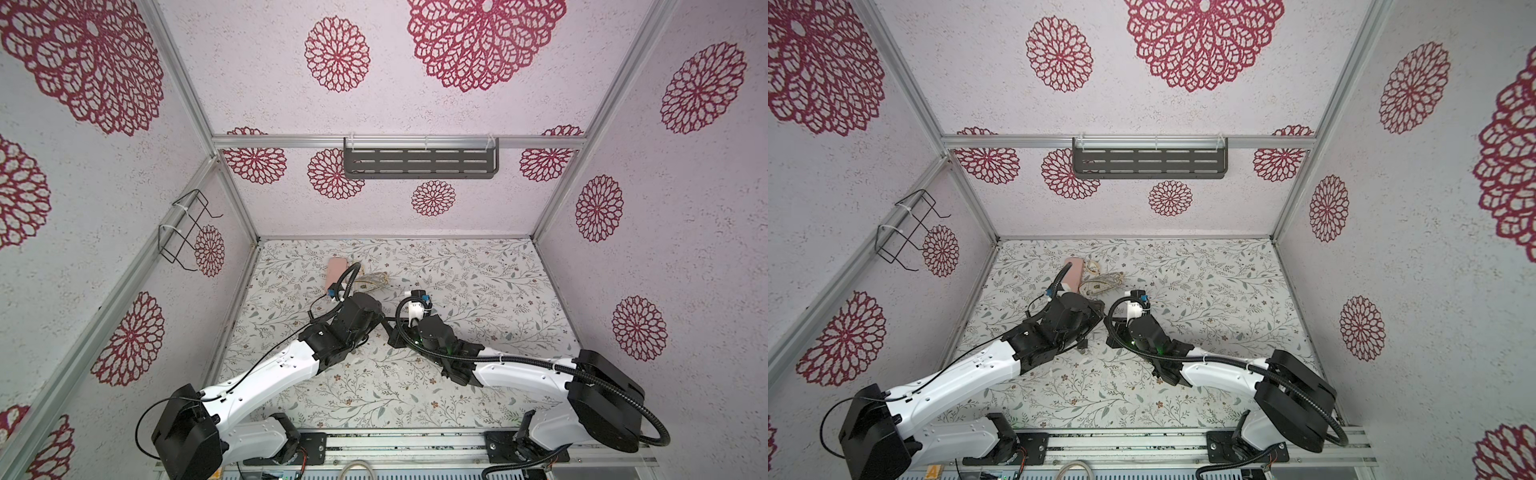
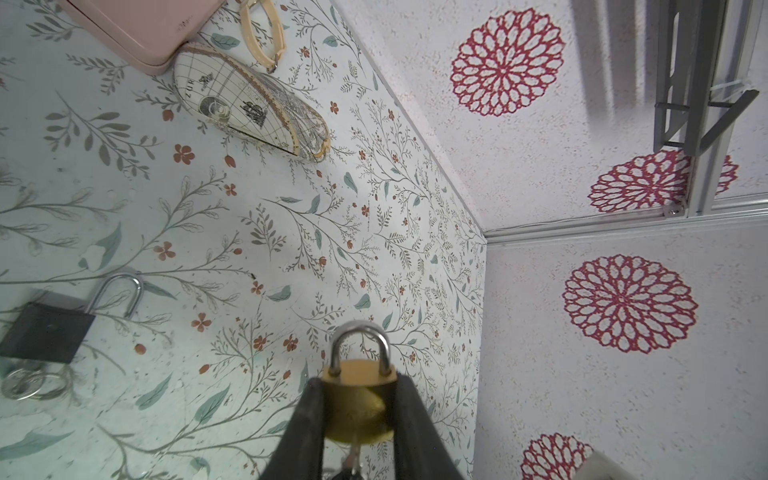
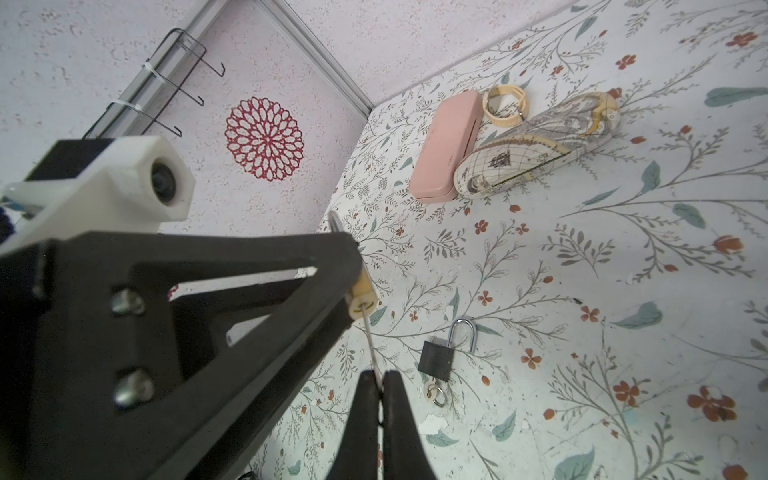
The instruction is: Unlock with the key
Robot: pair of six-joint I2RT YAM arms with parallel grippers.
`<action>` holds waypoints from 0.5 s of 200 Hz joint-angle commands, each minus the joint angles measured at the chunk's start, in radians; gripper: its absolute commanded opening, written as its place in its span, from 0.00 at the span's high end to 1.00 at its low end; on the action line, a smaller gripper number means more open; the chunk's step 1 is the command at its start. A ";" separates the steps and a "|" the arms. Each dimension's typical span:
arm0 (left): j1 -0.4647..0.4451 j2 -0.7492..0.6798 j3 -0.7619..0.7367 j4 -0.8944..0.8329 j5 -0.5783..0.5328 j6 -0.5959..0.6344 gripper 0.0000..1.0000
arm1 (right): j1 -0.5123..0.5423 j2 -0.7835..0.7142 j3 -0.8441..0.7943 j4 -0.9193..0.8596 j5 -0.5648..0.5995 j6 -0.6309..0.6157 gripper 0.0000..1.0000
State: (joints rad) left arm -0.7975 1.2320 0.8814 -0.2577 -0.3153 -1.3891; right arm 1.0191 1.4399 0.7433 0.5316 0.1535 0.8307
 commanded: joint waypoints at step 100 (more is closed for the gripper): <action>-0.031 -0.009 0.058 -0.122 0.032 0.161 1.00 | -0.024 -0.094 0.041 0.071 -0.050 -0.043 1.00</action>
State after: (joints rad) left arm -0.8116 1.2293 0.9291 -0.3325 -0.3321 -1.2533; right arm 1.0031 1.3792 0.7418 0.4915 0.1287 0.8043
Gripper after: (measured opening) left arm 0.263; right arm 0.057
